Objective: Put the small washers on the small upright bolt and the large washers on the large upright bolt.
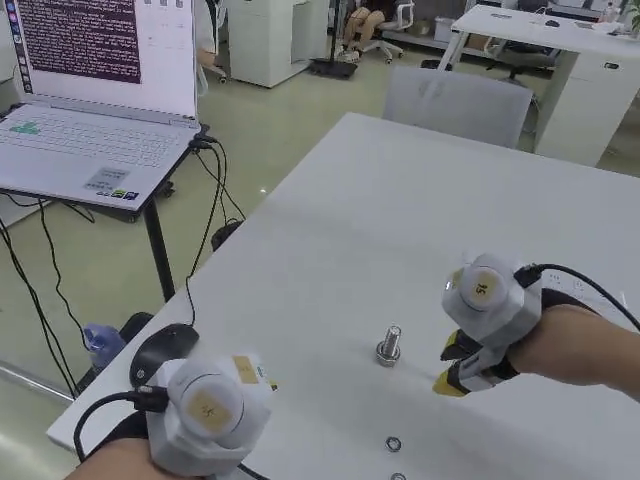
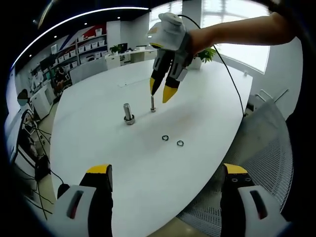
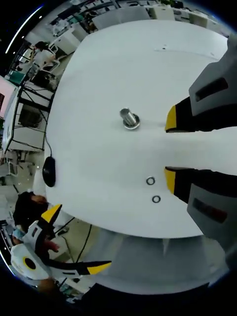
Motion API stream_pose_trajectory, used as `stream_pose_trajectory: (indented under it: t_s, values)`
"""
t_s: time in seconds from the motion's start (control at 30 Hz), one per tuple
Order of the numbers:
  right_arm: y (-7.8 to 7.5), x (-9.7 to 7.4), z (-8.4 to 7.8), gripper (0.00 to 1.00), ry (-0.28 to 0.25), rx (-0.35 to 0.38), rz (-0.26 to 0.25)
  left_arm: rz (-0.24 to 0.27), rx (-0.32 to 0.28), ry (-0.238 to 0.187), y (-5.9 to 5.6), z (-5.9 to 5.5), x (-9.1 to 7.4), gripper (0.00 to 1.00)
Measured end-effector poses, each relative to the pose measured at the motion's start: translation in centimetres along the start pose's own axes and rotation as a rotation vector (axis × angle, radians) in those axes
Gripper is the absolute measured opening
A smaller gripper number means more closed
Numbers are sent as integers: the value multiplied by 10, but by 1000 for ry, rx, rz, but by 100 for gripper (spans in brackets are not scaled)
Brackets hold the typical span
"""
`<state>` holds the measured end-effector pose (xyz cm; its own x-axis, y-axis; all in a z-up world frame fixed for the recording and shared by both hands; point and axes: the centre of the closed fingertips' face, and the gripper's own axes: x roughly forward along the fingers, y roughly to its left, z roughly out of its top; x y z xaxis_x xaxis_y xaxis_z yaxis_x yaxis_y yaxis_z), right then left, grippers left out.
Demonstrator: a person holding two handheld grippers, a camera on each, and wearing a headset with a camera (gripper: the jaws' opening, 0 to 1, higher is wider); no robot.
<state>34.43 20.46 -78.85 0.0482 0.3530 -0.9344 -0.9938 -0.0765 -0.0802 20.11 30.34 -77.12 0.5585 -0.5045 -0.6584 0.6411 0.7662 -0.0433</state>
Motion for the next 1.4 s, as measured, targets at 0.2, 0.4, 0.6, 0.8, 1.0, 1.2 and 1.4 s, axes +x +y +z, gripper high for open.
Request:
stream_pose_trajectory:
  t_s: [0.2, 0.4, 0.6, 0.8, 1.0, 1.2, 1.4]
  values:
    - [25, -1, 5, 29, -5, -24, 18, -3, -15, -10, -3, 0, 1, 92]
    - [45, -2, 7, 29, -15, -25, 41, 1, -16, -11, -2, 0, 3, 93]
    - [53, 4, 4, 29, -21, -11, 55, 7, -25, -11, 0, -1, 4, 92]
    - [54, 13, 3, 29, -29, 1, 53, 12, -20, -11, 1, -2, 4, 91]
    - [57, 26, 4, 29, -25, -10, 58, 17, -22, -9, 2, -3, 4, 91]
    - [61, 40, 3, 28, -8, -22, 68, 26, -23, -9, 1, -3, 3, 90]
    - [58, 50, 1, 28, -4, -18, 60, 26, -17, -13, -2, -1, 4, 90]
